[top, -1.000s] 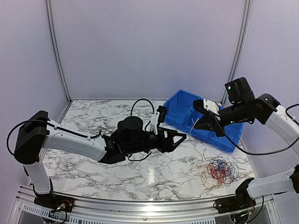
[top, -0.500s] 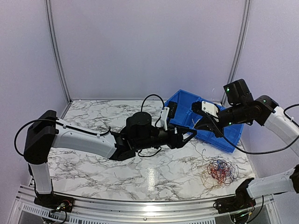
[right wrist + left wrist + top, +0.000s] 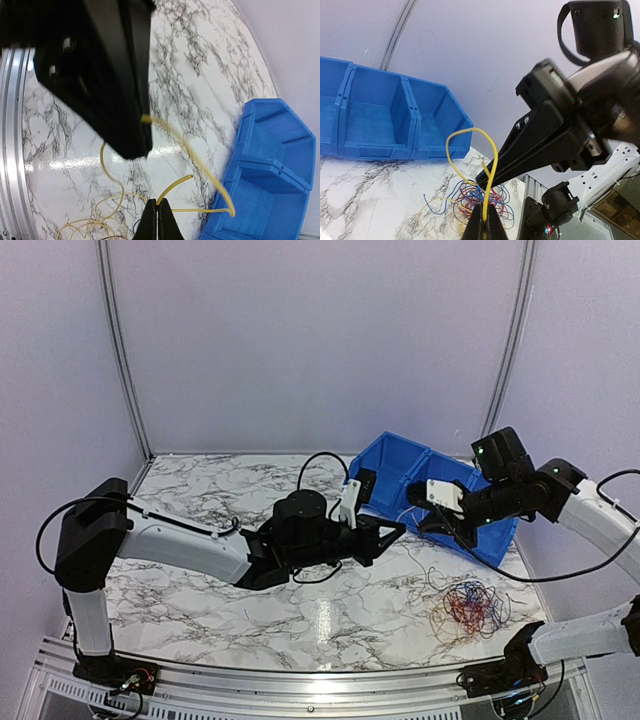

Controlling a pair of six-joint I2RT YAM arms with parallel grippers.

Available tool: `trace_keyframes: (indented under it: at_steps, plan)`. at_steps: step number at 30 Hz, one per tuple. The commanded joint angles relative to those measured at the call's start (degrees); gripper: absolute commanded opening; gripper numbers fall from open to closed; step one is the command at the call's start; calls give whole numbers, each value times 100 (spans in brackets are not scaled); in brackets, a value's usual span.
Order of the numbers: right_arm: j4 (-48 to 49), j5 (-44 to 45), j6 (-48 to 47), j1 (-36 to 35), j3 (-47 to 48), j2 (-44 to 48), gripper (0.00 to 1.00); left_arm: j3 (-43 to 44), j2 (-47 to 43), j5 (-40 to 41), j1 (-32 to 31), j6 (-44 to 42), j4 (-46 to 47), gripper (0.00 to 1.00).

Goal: Untangle the cables

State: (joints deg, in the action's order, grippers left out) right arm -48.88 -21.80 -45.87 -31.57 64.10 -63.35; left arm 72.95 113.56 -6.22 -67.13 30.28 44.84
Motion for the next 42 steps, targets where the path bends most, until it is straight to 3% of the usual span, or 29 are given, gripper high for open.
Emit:
trace_keyframes:
  at_steps: [1, 8, 10, 16, 21, 23, 29, 31, 36, 42]
  plan:
    - [34, 586, -662, -45, -581, 271, 0, -424, -791, 576, -3, -470, 148, 0]
    - [1028, 2015, -955, -38, -1842, 552, 1, -1107, -1741, 1305, -10, -878, 161, 0]
    - [1315, 2075, -906, -19, -2035, 584, 7, -1332, -2005, 1475, -9, -972, 157, 0]
    - [1663, 1574, -719, 402, -2215, 543, 8, -2035, -3061, 2101, -10, -1393, 121, 0]
    - [1674, 1089, -602, 617, -2306, 188, 32, -2658, -4196, 2749, -10, -1709, -287, 0]
    - [1646, 881, -508, 617, -2290, -16, 37, -2916, -4513, 2964, -10, -1728, -391, 0]
    - [1354, -317, -414, 524, -1932, -768, 64, -3749, -5060, 3402, -10, -1456, -459, 0]
    - [1351, -377, -421, 373, -1870, -1039, 67, -3974, -5169, 3486, -10, -1326, -459, 0]
    - [1549, -188, -415, 120, -1958, -1651, 71, -4409, -5471, 3698, -9, -1176, -495, 0]
    - [1618, 111, -494, 121, -2180, -1974, 63, -4581, -5922, 3999, -10, -1270, -822, 0]
